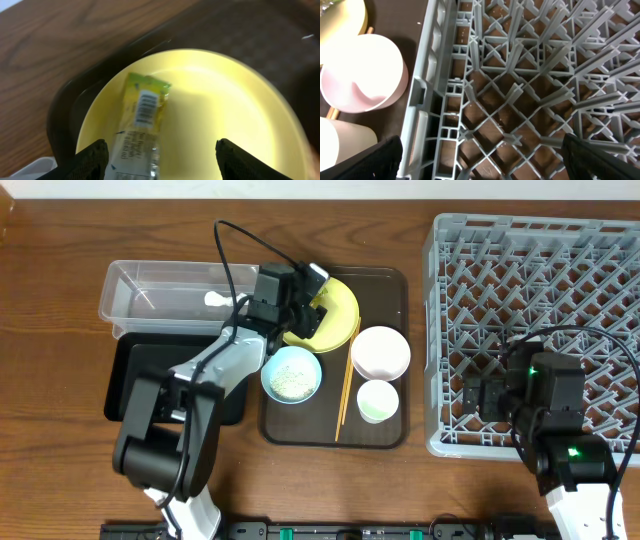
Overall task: Sort waste into correct bins and load items into the dishwasher rack
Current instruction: 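Grasp the yellow-green wrapper on the plate with the left gripper, then carry the wrapper left and release it into the clear bin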
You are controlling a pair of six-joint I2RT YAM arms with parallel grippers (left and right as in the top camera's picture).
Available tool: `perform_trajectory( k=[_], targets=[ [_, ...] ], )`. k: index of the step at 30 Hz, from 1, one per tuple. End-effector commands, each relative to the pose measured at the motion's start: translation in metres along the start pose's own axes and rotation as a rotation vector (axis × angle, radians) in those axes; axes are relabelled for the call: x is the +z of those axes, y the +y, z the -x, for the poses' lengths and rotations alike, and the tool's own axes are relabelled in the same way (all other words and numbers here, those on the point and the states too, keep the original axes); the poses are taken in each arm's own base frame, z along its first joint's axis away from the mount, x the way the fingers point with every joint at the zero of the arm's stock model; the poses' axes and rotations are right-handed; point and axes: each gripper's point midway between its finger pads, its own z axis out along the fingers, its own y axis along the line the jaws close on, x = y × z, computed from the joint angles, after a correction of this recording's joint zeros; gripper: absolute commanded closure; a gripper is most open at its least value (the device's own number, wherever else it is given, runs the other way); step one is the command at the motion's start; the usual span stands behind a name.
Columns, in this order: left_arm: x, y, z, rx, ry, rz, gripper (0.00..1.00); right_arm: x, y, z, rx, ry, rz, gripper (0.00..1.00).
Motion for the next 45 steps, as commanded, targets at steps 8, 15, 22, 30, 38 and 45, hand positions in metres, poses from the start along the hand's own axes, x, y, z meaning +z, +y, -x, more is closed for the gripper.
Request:
perform_trajectory(
  k=[8,15,22,30,38,45],
  targets=[
    [0.03,0.013,-0.039,0.001,0.102,0.068,0.28,-0.001,0.004,0.005,0.003,-0.002,0.015,0.01],
    [0.033,0.01,-0.046,-0.053,0.121,0.061,0.46,-0.001,0.004,0.005,0.002,-0.002,0.014,0.01],
    [0.019,0.013,-0.026,-0.263,0.068,0.079,0.94,-0.001,0.004,0.005,0.002,-0.001,0.014,0.01],
    [-0.02,0.015,0.006,-0.317,0.015,0.084,0.94,-0.001,0.004,0.005,0.002,-0.002,0.014,0.01],
    [-0.079,0.025,0.033,-0.43,-0.041,0.141,0.94,-0.001,0.004,0.005,0.003,-0.002,0.015,0.01],
    [-0.112,0.055,0.027,-0.657,-0.058,0.213,0.94,-0.001,0.004,0.005,0.003,-0.001,0.015,0.01]
  ],
)
